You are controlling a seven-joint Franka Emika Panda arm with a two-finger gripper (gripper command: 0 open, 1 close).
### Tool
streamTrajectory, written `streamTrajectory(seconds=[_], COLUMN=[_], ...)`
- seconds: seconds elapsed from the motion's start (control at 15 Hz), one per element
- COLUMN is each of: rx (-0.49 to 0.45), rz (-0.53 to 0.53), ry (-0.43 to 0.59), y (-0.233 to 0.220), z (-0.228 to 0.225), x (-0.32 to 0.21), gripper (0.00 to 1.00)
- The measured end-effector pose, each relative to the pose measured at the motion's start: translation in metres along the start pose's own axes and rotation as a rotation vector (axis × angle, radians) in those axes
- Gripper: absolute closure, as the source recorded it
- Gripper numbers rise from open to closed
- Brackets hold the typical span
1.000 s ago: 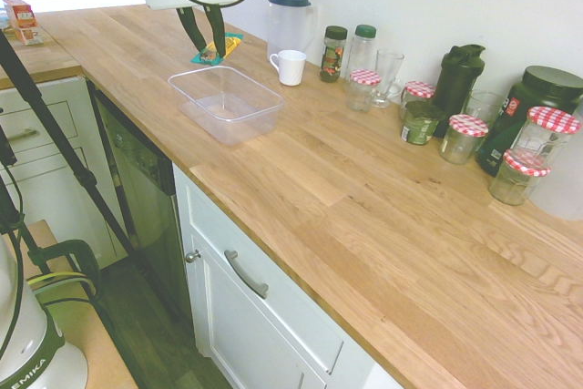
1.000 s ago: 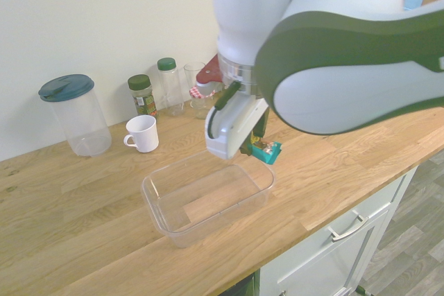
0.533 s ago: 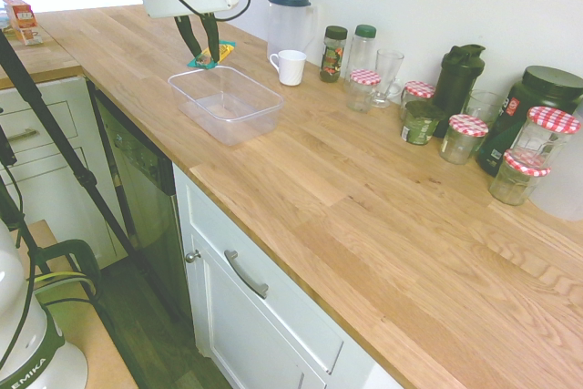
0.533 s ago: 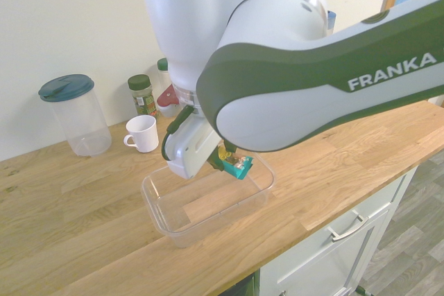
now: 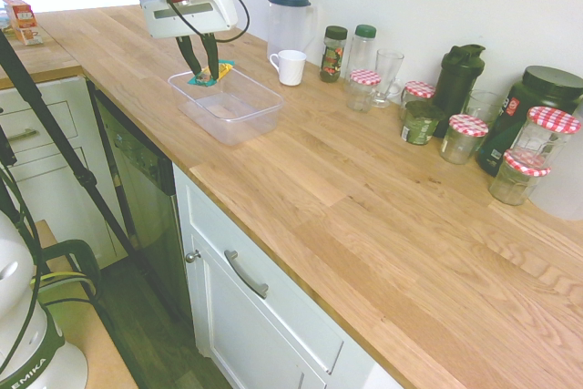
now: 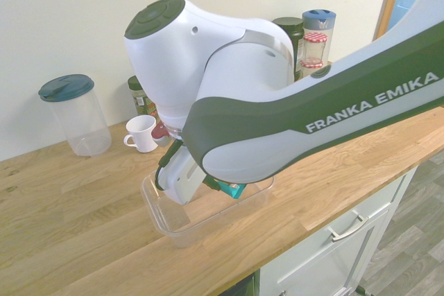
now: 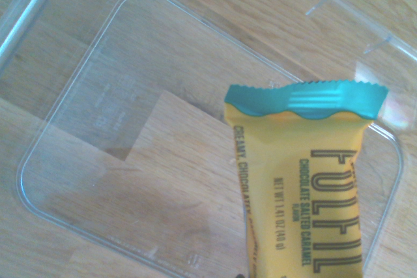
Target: Put the protein bar into the container
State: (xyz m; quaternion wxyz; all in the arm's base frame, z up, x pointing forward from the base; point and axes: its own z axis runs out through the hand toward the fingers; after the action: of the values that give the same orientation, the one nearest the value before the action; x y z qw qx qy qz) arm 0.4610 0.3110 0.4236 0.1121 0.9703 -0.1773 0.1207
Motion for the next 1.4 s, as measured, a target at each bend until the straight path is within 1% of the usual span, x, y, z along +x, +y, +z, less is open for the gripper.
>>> streamTrajectory(seconds=[0.33,0.53,0.6,1.07,1.4], rx=[-0.030,-0.035,-0.034,-0.031,-0.012], rz=[0.006,0.008,0.013,0.033,0.037], ry=[-0.017,-0.018,-0.018,-0.020,-0.013], y=[-0.011,-0.019,-0.021,-0.022,-0.025], z=[0.030,0.040,0.040,0.046,0.045], x=[0.003,0.000,0.000,0.005,0.002], gripper=[1.00,1.00,0.00,0.00,0.00])
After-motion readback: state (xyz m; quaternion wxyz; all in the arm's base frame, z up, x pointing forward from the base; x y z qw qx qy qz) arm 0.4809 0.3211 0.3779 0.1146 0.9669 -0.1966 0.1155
